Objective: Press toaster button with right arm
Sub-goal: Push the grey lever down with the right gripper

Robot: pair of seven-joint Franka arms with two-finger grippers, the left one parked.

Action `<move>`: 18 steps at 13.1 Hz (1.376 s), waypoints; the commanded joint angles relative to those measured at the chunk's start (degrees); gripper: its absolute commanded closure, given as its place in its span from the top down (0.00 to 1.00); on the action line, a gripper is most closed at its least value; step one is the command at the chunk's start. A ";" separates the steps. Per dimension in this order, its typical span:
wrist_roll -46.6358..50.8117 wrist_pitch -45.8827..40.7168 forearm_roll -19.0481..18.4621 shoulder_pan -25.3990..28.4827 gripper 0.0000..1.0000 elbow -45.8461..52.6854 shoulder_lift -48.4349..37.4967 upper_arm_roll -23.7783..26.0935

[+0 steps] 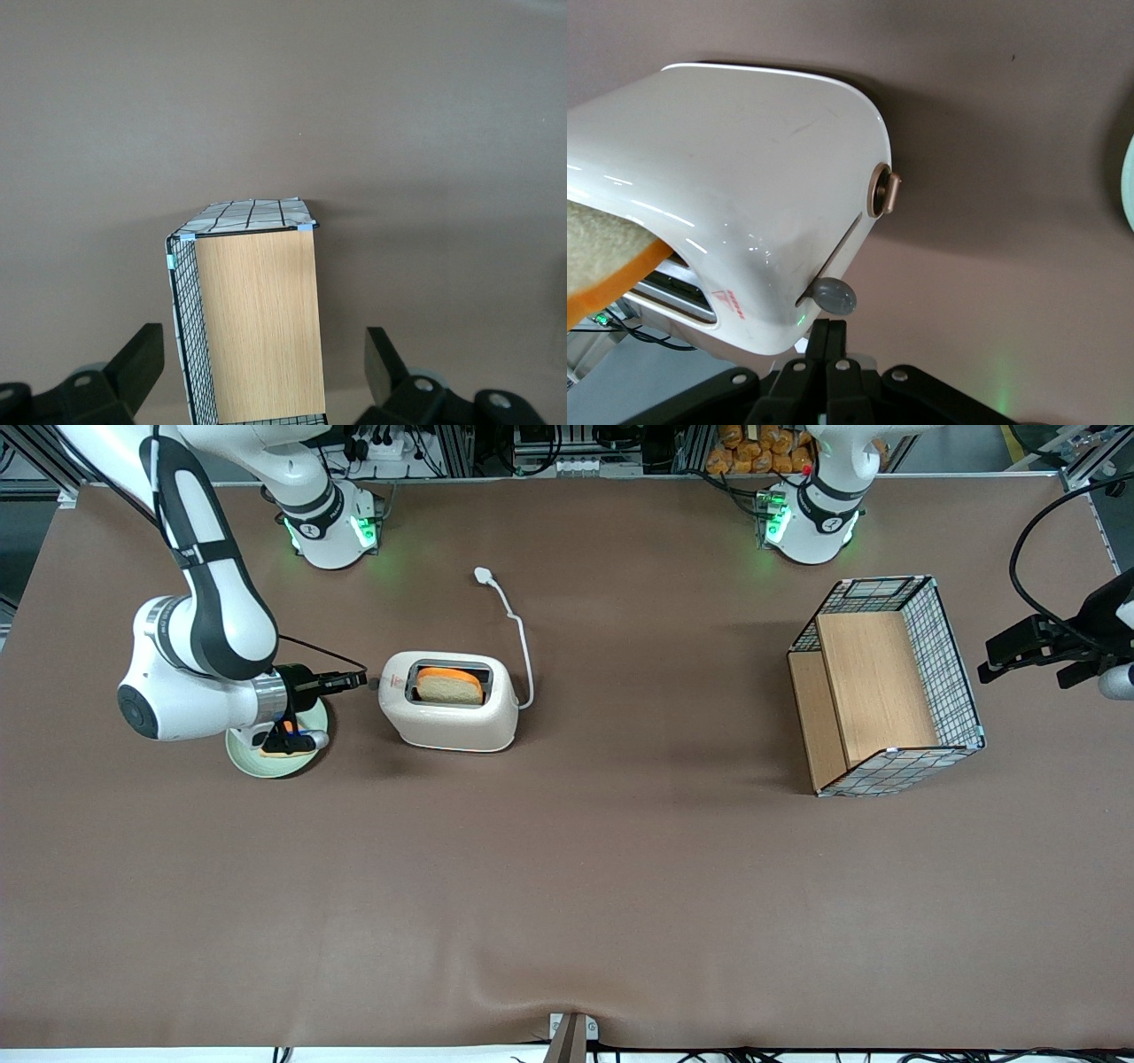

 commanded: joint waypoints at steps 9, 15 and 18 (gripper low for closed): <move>-7.38 0.47 3.88 -0.68 0.00 -0.68 3.77 0.11; -8.00 0.82 4.06 -0.68 0.00 -0.59 6.84 0.11; -8.09 0.91 5.19 -0.68 0.00 -0.59 8.07 0.11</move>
